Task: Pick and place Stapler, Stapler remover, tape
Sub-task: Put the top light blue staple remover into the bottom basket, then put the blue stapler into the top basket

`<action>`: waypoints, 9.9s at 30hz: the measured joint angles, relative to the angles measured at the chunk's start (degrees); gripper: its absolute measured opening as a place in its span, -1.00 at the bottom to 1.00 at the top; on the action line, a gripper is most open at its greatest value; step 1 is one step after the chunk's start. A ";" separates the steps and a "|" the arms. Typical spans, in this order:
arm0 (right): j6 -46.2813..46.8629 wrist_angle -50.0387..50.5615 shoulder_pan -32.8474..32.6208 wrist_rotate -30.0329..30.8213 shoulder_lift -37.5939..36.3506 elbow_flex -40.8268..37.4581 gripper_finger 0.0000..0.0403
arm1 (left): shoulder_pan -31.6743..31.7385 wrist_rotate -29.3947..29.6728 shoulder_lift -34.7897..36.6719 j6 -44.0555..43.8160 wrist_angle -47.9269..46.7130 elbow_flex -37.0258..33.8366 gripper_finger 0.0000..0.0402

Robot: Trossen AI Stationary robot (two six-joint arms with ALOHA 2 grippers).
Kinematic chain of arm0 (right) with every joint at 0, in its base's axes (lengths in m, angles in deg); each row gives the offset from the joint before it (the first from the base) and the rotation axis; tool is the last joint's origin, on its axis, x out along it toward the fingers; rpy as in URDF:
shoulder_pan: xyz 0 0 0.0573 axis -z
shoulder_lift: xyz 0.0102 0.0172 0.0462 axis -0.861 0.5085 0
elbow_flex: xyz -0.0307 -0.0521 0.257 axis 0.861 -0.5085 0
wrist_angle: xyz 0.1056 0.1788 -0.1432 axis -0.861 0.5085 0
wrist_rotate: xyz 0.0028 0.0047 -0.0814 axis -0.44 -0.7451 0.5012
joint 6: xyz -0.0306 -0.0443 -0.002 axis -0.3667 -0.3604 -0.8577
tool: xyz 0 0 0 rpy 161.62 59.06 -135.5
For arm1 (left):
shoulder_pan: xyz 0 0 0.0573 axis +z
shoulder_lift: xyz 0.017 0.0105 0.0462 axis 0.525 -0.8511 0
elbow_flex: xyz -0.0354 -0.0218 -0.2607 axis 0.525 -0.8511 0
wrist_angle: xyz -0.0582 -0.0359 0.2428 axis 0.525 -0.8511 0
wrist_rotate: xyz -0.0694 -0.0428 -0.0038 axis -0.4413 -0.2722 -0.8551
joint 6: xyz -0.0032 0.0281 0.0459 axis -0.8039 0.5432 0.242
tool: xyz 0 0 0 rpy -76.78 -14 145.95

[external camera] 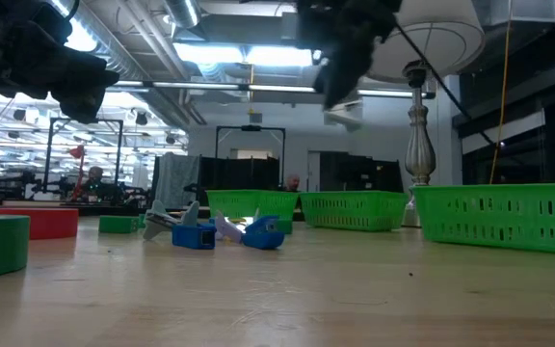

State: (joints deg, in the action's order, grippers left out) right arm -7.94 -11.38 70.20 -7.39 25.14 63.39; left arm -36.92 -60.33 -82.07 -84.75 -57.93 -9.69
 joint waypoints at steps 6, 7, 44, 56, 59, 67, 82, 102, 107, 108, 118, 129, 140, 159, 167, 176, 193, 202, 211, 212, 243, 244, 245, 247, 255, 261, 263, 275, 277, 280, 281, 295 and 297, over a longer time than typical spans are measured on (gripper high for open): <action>6.48 -7.57 -0.01 0.23 -12.06 -16.05 -0.74 | 0.02 -0.01 0.00 -0.02 0.00 -0.01 -0.47; 7.74 -8.71 -0.21 0.24 -14.01 -18.68 -0.74 | 0.01 0.00 0.01 -0.01 0.00 0.00 -0.47; 24.79 -14.32 -13.73 5.89 -34.41 -49.88 -0.59 | 0.01 -0.01 0.00 0.00 0.00 -0.01 -0.47; 25.40 -14.32 -13.70 10.53 -34.39 -49.88 -0.33 | 0.00 -0.01 0.02 0.00 0.00 -0.01 -0.47; 25.40 -14.77 -13.70 10.53 -34.39 -49.88 -0.31 | -0.01 0.01 0.00 0.00 0.00 0.01 -0.47; 25.40 -17.96 -13.70 10.51 -34.35 -49.26 -0.32 | -0.01 0.01 0.02 0.00 0.02 -0.01 -0.47; 18.27 -20.05 -13.57 17.66 -34.35 -39.94 -0.32 | -0.01 0.00 0.02 -0.01 0.01 -0.01 -0.47; 10.61 -46.24 -6.75 17.99 -26.47 -39.39 -0.32 | -0.01 -0.01 0.00 0.00 0.00 0.01 -0.47; 14.12 -52.39 -6.75 14.71 -21.62 -39.39 -0.32 | 0.00 0.00 0.01 0.00 0.00 0.00 -0.47; 15.00 -53.43 -6.80 13.18 -20.82 -39.39 -0.32 | 0.00 -0.01 0.01 -0.02 0.00 -0.01 -0.47; 28.59 -57.35 -9.91 13.79 -14.07 -37.30 -0.32 | -0.01 0.01 0.02 -0.01 0.02 -0.01 -0.47; 27.55 -37.28 -14.28 13.90 -1.35 -15.44 -0.32 | 0.00 0.00 0.02 -0.01 0.00 0.00 -0.47; 31.26 -37.11 -18.26 13.48 6.28 -8.44 -0.32 | -0.01 0.01 0.00 0.00 0.00 -0.01 -0.47; 30.14 -35.63 -23.25 13.31 7.18 -8.44 -0.32 | 0.01 0.01 0.00 -0.01 0.01 -0.01 -0.47; 34.64 -34.59 -25.28 13.48 7.18 -8.44 -0.32 | 0.02 0.01 0.00 -0.02 0.02 0.01 -0.47; 39.94 -29.98 -26.69 13.50 7.62 -8.44 -0.32 | 0.00 0.01 0.00 0.00 0.00 0.00 -0.47; 54.22 -31.50 -26.71 13.44 13.93 -8.44 -0.32 | -0.01 -0.01 0.00 0.00 0.00 -0.01 -0.47; 53.84 -34.03 -26.64 15.38 16.32 -8.48 -0.32 | 0.01 0.00 0.00 -0.02 0.00 0.00 -0.47; 53.45 -34.75 -26.60 17.57 20.70 -8.45 -0.32 | 0.02 0.01 0.00 0.00 0.02 0.00 -0.47; 53.44 -35.10 -26.61 18.20 20.96 -8.36 -0.32 | 0.00 0.00 0.01 -0.01 0.02 0.00 -0.47; 36.91 -37.65 -22.56 25.83 22.27 -6.18 -0.32 | 0.01 0.00 0.01 -0.02 0.00 0.00 -0.47; 36.66 -37.58 -22.40 25.99 22.28 -6.18 -0.32 | 0.01 0.01 0.00 0.00 0.00 0.00 -0.47; 36.30 -37.47 -22.22 26.01 22.26 -6.18 -0.32 | 0.01 0.00 0.01 -0.01 0.02 0.01 -0.47; 35.38 -37.26 -22.03 26.18 22.26 -6.18 -0.35 | 0.01 0.01 0.02 -0.01 0.01 0.00 -0.47; 34.03 -35.77 -21.44 27.46 22.22 -6.86 -0.63 | -0.01 0.01 0.02 0.00 0.00 0.01 -0.47; 35.78 -35.66 -21.31 25.31 22.22 -5.67 -0.63 | 0.01 0.01 0.00 -0.01 0.00 0.01 -0.47; 35.36 -35.64 -21.27 23.74 22.17 -5.12 -0.61 | -0.01 0.00 0.01 0.00 0.00 0.00 -0.47; 29.54 -34.37 -18.80 17.84 16.45 -3.82 -0.63 | -0.01 0.01 0.00 0.00 0.02 0.01 -0.47; 28.96 -34.36 -17.80 18.39 15.21 -3.80 -0.63 | -0.01 -0.01 0.00 0.00 0.00 -0.01 -0.47; 27.20 -34.19 -15.99 19.48 14.19 -3.71 -0.61 | 0.01 0.00 0.02 -0.01 0.00 0.00 -0.47; 26.51 -34.56 -15.32 19.52 14.13 -3.70 -0.60 | 0.01 0.01 0.00 -0.01 0.00 0.01 -0.47; 17.46 -34.39 -5.49 19.46 12.61 -3.69 -0.60 | -0.01 0.01 0.00 0.00 0.02 -0.01 -0.47; 16.12 -34.47 -3.59 19.58 12.47 -3.69 -0.60 | 0.00 -0.01 0.00 0.00 0.00 0.00 -0.47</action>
State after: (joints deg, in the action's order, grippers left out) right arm 8.18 -45.84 66.61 12.19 37.60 59.70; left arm -36.92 -60.33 -82.07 -84.75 -57.93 -9.69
